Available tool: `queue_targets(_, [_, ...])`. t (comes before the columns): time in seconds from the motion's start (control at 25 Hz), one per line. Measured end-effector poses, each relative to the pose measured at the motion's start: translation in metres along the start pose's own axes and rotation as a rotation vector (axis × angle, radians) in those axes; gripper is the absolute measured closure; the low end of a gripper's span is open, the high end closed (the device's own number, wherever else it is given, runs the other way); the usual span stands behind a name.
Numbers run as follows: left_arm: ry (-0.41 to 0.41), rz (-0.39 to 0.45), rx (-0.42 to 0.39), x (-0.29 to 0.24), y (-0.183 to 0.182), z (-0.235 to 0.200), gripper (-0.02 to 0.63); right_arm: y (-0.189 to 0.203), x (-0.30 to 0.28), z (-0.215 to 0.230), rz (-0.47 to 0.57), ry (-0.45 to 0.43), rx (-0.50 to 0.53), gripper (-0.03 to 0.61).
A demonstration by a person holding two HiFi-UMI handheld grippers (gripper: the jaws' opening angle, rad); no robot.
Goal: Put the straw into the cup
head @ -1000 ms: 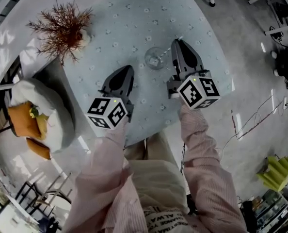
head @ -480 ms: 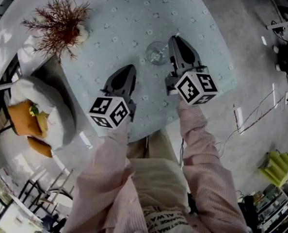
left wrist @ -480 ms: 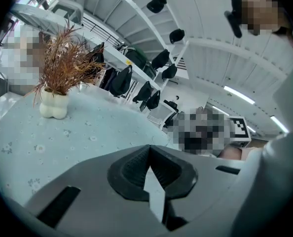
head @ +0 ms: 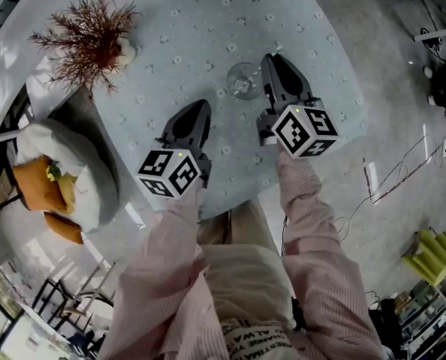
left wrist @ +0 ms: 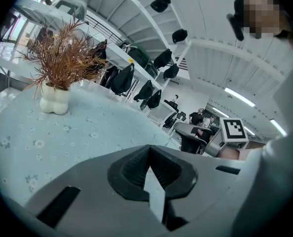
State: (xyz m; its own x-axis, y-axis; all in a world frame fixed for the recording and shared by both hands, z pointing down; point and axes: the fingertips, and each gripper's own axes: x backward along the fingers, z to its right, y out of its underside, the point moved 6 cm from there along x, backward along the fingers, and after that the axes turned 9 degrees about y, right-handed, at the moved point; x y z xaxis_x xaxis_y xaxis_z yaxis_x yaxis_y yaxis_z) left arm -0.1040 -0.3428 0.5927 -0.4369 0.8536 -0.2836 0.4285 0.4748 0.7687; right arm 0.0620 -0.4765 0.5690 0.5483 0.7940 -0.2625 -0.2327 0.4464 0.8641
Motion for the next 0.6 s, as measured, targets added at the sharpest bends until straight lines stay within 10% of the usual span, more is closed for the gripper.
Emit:
queue_targets(0.2, [0.009,0.003,0.001,0.000,-0.001,0.002,0.614,0.002,0.001,0.003,-0.016,0.017,-0.022,0.469])
queue_targets(0.6, [0.049,0.028,-0.051,0.012,-0.017,0.030,0.614,-0.005,0.032,-0.002,-0.023,0.033,-0.004,0.509])
